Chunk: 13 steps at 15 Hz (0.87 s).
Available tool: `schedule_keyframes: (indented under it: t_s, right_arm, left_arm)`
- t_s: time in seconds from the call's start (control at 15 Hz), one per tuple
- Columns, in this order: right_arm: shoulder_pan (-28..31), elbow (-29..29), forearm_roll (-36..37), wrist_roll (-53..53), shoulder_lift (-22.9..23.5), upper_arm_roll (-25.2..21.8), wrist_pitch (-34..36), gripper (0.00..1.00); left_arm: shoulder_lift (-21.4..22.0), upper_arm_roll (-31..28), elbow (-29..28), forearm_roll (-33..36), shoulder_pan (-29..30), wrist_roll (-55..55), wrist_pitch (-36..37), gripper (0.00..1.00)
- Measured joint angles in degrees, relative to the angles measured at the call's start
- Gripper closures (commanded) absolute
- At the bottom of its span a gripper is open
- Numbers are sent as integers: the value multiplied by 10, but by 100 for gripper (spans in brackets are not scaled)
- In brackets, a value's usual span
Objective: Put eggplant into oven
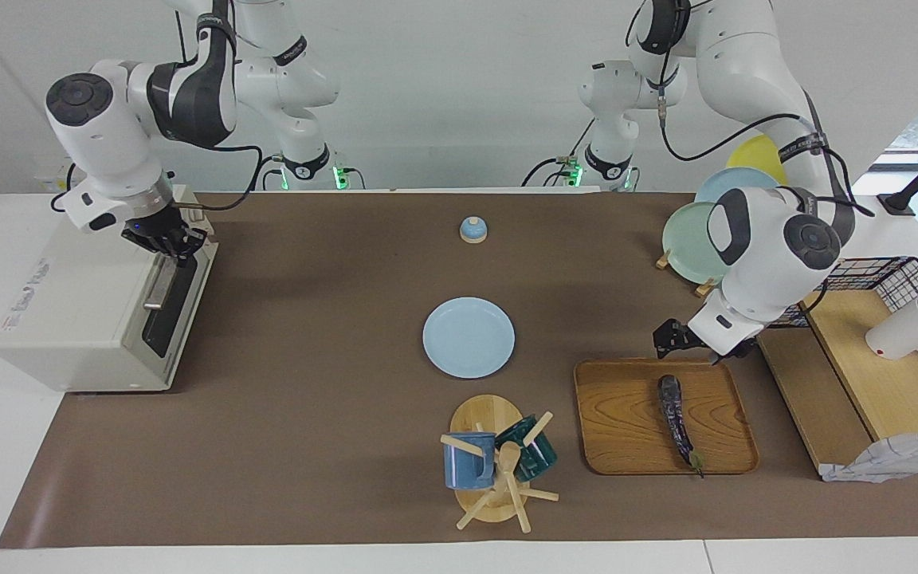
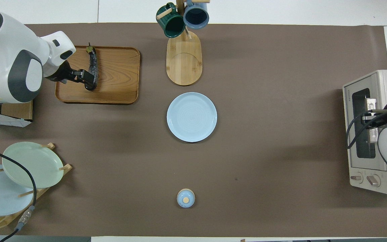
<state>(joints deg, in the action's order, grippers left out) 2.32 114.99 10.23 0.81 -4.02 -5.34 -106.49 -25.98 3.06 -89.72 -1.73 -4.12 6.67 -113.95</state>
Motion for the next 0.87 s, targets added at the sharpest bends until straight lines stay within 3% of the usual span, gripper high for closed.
schedule_keyframes:
  t_s: [0.33,0.87]
  right_arm:
    - [3,11,23,0,0,0,-4,100]
    - [5,32,24,0,-7,0,-33,100]
  left_arm:
    - [-51,0,2,0,0,5,-61,0]
    - [-63,4,0,0,-8,14,-105,0]
